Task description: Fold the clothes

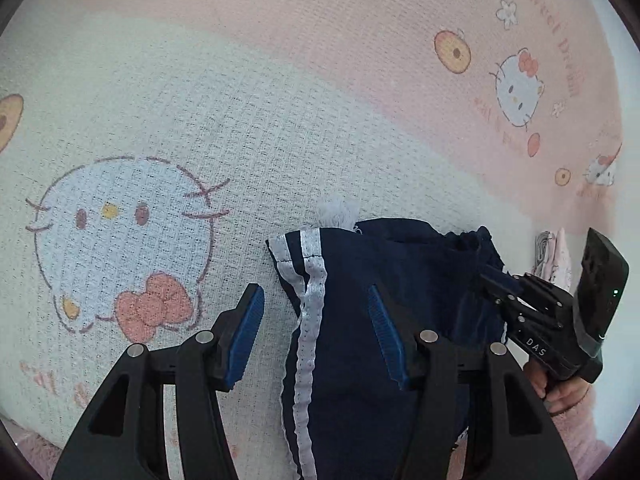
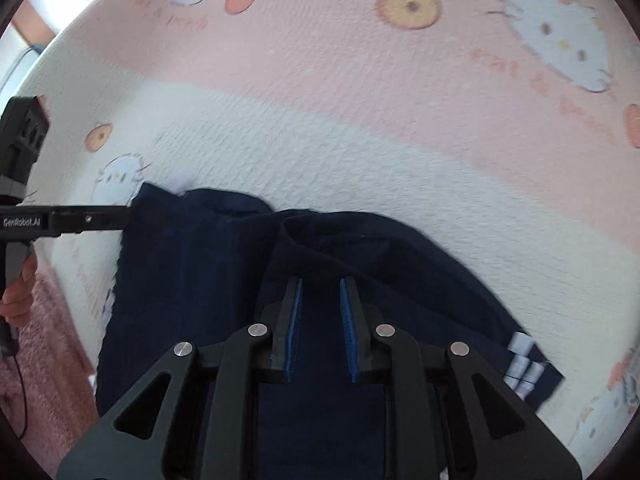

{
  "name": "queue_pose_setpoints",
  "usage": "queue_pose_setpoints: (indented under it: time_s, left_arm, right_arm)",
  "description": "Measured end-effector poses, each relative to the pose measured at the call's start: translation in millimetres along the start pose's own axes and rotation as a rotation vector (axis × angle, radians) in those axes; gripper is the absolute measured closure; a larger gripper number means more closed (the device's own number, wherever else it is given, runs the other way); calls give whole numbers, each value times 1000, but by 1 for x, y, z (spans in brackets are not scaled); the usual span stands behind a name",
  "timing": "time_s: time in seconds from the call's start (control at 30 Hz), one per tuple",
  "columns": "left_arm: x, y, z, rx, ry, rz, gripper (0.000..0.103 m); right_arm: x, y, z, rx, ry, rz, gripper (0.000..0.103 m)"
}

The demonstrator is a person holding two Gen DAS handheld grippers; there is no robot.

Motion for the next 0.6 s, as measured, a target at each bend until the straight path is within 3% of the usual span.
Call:
queue_pose_setpoints:
  time_s: [0.03,0.1,0.2,0.23,0.3,0.4,0.6]
  left_arm:
    - [0,-1,0,1,-1,-3,47]
    - [0,-3,1,4,-3,-10,47]
    - [-9,-2,-4,-14,-5,-1,47]
    - [-12,-2,-11,-19,7,-3,47]
    - [-15,-1,-14,-20,10,-3,47]
    - [-16,1,-14,-17,3,0,47]
    - [-17,0,-11,15,-12,-37,47]
  right_arm:
    - [-3,0,1,5,12,14,79]
    - [-7,3,6,30,24,32,48]
    - [-9,12,8,54,21,52,45]
    - [-10,15,4,46,16,61,48]
    - [-5,21,-6,0,-10,53,99]
    - [3,23,-6,-22,12,-3,99]
    - [24,9,37,51,64,-79,99]
Point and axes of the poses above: each gripper's, at about its wrist camera, not at the fingertips, and z roughly against the way its jaws point, x to its right, y to its top, the point moved 8 cm from there along -z, roughly the way its jaws point, and after that the axes turned 9 degrees about -x, right-handed, at the moved point
